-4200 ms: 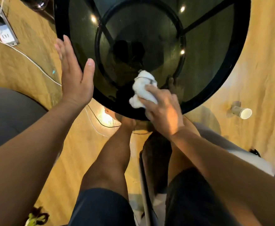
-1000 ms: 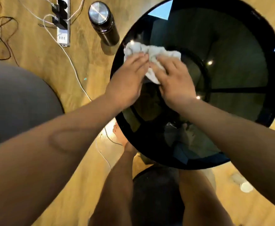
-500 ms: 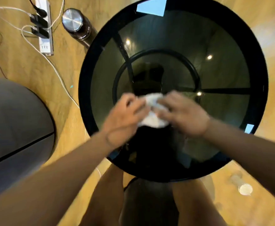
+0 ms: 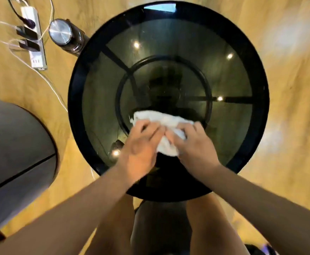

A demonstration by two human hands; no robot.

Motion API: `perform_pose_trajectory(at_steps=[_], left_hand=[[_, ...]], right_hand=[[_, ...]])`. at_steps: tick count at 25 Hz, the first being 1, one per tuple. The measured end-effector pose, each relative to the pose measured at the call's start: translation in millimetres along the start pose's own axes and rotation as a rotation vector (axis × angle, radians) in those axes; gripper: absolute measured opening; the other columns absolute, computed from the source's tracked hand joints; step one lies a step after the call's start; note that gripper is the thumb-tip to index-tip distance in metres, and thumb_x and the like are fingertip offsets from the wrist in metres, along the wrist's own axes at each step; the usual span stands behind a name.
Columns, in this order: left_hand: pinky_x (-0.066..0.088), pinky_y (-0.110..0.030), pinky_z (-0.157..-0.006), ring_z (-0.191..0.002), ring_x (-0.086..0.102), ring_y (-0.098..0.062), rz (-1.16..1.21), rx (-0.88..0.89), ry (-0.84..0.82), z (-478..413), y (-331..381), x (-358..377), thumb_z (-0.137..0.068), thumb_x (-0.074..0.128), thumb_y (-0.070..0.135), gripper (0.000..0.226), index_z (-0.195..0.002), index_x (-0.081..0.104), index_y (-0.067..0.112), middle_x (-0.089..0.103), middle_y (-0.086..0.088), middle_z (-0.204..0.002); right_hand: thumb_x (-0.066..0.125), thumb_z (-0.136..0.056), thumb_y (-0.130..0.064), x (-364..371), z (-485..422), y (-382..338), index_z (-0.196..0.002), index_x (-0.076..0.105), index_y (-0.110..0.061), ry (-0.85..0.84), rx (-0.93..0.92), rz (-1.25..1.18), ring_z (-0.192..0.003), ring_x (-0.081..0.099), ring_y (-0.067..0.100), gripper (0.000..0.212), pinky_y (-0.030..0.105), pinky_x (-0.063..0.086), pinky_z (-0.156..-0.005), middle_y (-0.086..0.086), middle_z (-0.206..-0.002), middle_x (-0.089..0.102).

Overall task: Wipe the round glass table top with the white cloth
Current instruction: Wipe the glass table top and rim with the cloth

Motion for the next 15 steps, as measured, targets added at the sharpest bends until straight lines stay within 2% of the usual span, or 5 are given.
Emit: perform_pose_trajectory(at_steps=[3, 5, 7, 12, 15], left_hand=[[0.039, -0.031, -0.104, -0.104, 0.044, 0.000, -0.065, -0.067, -0.203, 115.4, 62.5, 41.9, -0.099, 0.042, 0.044, 0.028, -0.115, 0.060, 0.029, 0.067, 0.020, -0.081], [0.052, -0.049, -0.079, -0.093, 0.051, -0.020, -0.174, 0.152, -0.228, 104.2, 73.4, 51.8, -0.093, 0.054, 0.024, 0.023, -0.104, 0.070, 0.012, 0.070, -0.010, -0.094], [0.053, -0.051, -0.069, -0.087, 0.051, -0.028, 0.027, 0.206, -0.329, 36.8, 58.2, 32.9, -0.088, 0.057, 0.013, 0.019, -0.105, 0.066, 0.009, 0.065, -0.014, -0.097], [0.051, -0.051, -0.078, -0.111, 0.050, -0.046, -0.225, 0.125, 0.059, -182.2, 17.9, -34.3, -0.088, 0.058, 0.009, 0.036, -0.123, 0.057, 0.006, 0.057, -0.022, -0.121], [0.044, -0.041, -0.079, -0.113, 0.055, -0.036, -0.172, -0.165, 0.134, -237.4, 4.0, -53.3, -0.092, 0.048, 0.014, 0.032, -0.122, 0.058, 0.011, 0.060, -0.016, -0.113]], right_hand=[[0.083, -0.072, -0.026, 28.1, 123.6, -18.8, -0.119, 0.059, -0.020, -0.300, -0.155, -0.074, -0.095, 0.056, 0.033, 0.053, 0.039, 0.059, -0.060, 0.013, -0.106, 0.062], [0.077, -0.077, -0.027, 23.1, 121.2, 0.0, -0.118, 0.059, -0.018, -0.307, -0.349, -0.111, -0.088, 0.057, 0.033, 0.046, 0.040, 0.057, -0.062, 0.014, -0.103, 0.061], [0.066, -0.085, -0.029, -2.4, 58.9, 32.5, -0.115, 0.055, -0.017, -0.245, -0.411, -0.030, -0.075, 0.061, 0.034, 0.035, 0.036, 0.050, -0.057, 0.014, -0.094, 0.062], [0.066, -0.080, -0.007, -99.9, -131.5, 126.2, -0.126, 0.052, -0.017, 0.152, -0.225, 0.251, -0.088, 0.057, 0.045, 0.049, 0.040, 0.040, -0.063, 0.029, -0.100, 0.058], [0.053, -0.093, -0.008, -111.2, -166.5, 146.8, -0.137, 0.048, -0.015, 0.147, 0.035, 0.283, -0.108, 0.055, 0.040, 0.045, 0.040, 0.042, -0.074, 0.022, -0.115, 0.056]])
Point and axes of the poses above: each hand's wrist, its own z-axis away from the middle knuckle, its own x-axis out of the palm, y = z × x, the point moved 4 cm from there along -z, towards the middle knuckle
